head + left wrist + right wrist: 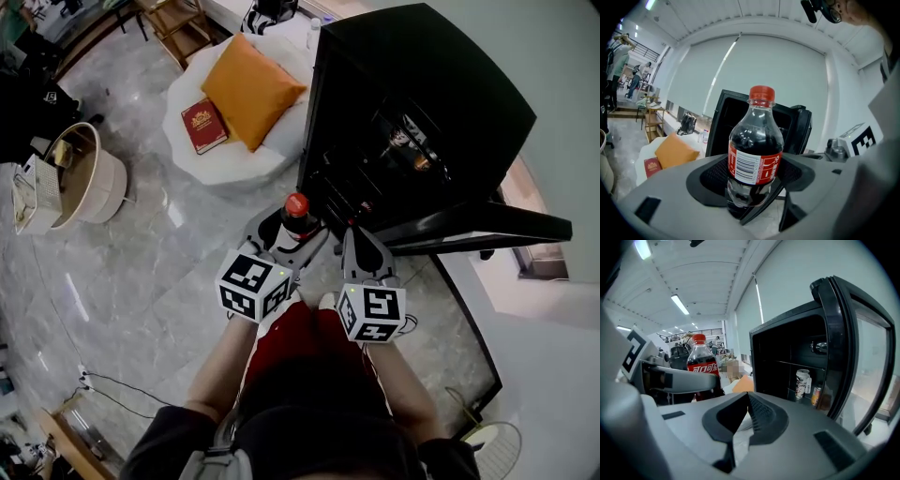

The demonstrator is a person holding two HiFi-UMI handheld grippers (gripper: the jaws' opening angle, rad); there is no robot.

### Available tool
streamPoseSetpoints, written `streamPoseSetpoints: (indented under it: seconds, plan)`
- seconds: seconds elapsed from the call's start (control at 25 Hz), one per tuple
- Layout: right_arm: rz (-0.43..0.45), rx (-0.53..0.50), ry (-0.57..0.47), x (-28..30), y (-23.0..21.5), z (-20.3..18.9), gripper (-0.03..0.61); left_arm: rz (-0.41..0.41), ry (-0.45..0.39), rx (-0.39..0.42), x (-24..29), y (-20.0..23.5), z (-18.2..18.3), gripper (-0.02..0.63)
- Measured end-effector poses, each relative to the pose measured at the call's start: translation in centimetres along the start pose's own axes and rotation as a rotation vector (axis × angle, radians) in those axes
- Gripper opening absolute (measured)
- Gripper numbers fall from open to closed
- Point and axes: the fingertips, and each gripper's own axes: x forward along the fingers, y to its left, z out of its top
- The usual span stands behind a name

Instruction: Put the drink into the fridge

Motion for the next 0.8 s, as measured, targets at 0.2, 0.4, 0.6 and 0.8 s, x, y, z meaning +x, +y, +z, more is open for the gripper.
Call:
streamPoseSetpoints:
  seconds: [0.2,0.4,0.6,0.8]
  plan:
    - [-0.006,0.007,0.001,3.0,-0.9,-0.9,0.017,-0.001,0.014,0.01,3.1,1.8,-1.2,0.322]
    - [-0.014,0.022,0.033,6.7,-1.6,-3.0,0.017,0.014,0.013,0.002,6.1,4.6,-2.9,0.322]
    - [-0.045,0.043,0.067,10.1,-2.1,-5.7,0.017,0.017,0.022,-0.016,8.9,7.1,-5.3,0.322]
    - [-0.07,0.098,0.102,12.8,-2.7,-9.4,0.017,-0.017,0.026,0.004,11.9,8.9,-7.4,0.322]
